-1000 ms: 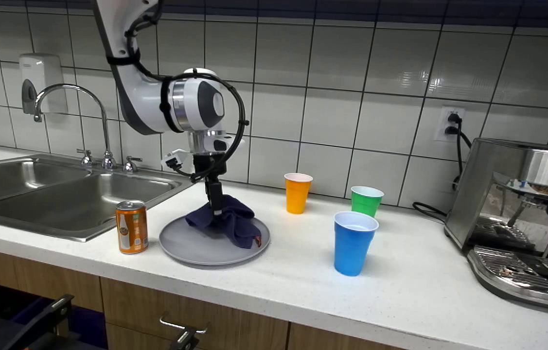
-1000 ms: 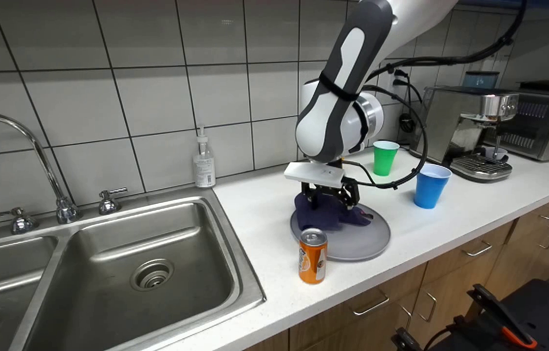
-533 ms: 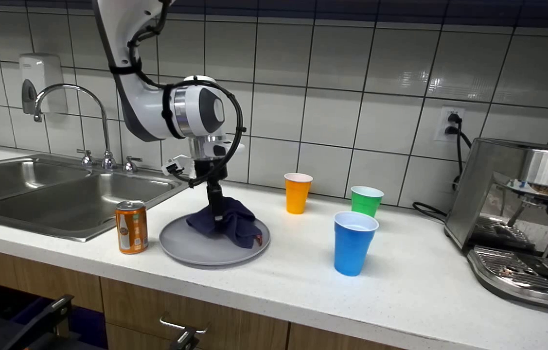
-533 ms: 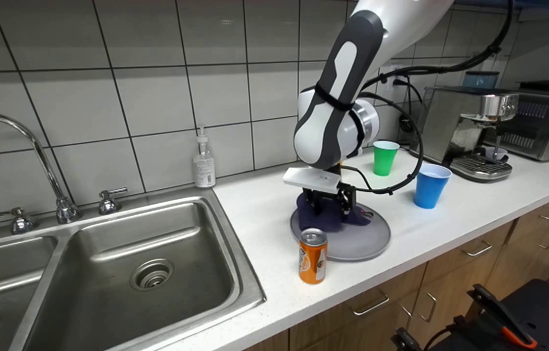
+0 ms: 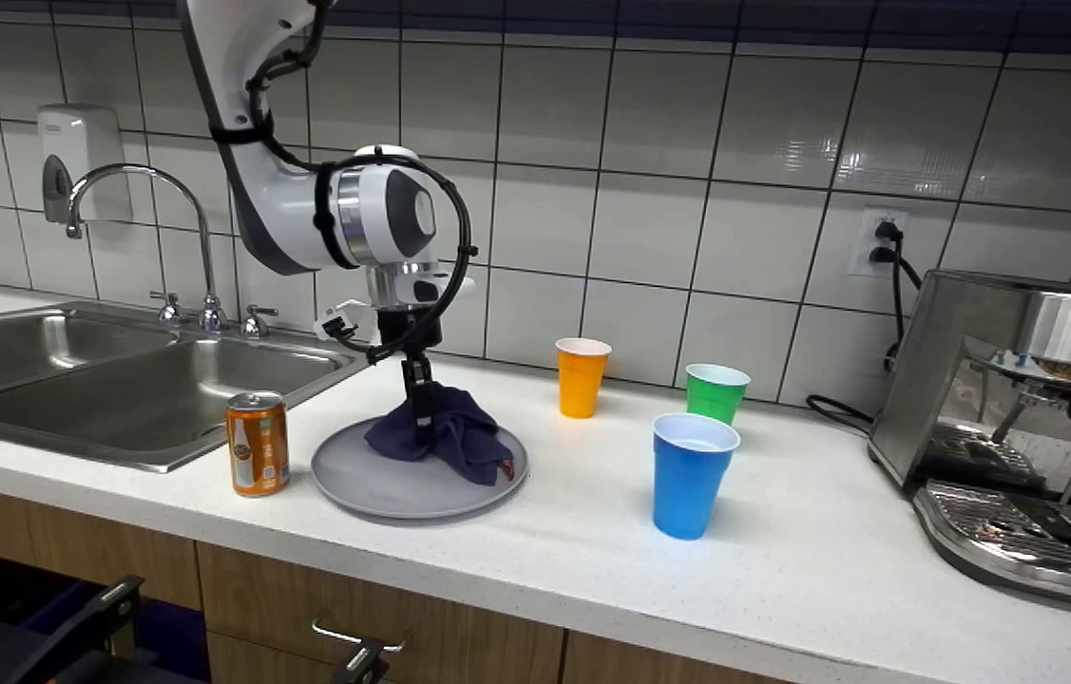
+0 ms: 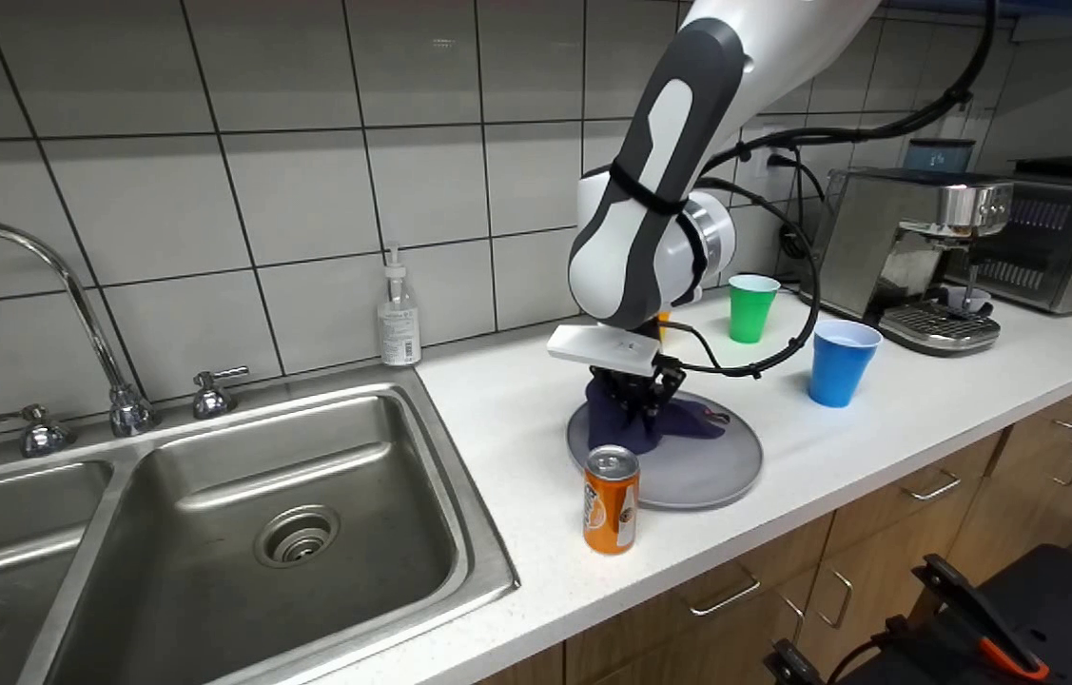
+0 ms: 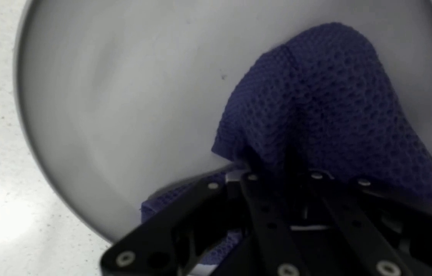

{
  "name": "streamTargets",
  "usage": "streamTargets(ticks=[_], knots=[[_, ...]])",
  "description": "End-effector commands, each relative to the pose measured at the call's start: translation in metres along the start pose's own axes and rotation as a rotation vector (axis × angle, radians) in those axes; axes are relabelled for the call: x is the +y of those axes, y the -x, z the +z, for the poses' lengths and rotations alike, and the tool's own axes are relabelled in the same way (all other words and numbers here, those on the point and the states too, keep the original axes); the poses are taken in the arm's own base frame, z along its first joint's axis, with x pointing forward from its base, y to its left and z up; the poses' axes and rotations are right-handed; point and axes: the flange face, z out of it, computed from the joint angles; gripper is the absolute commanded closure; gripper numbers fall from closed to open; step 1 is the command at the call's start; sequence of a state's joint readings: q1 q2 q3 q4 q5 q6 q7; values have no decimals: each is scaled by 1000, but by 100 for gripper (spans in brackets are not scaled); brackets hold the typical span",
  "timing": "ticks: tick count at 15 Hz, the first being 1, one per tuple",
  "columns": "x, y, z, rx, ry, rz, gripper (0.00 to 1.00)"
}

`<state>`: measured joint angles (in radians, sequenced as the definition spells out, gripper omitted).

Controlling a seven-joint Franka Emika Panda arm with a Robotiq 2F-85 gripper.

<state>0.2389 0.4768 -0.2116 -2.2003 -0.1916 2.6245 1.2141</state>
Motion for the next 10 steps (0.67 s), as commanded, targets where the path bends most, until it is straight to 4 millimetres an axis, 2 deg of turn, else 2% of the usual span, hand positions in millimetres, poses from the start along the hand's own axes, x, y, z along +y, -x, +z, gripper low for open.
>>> streamTargets(ticks=[1,6,10], knots=[[-4,-2,-2,24,14,10,100],[1,-2,-17,14,-3,2,97],[5,-4,-45,33,-57,-11,97]])
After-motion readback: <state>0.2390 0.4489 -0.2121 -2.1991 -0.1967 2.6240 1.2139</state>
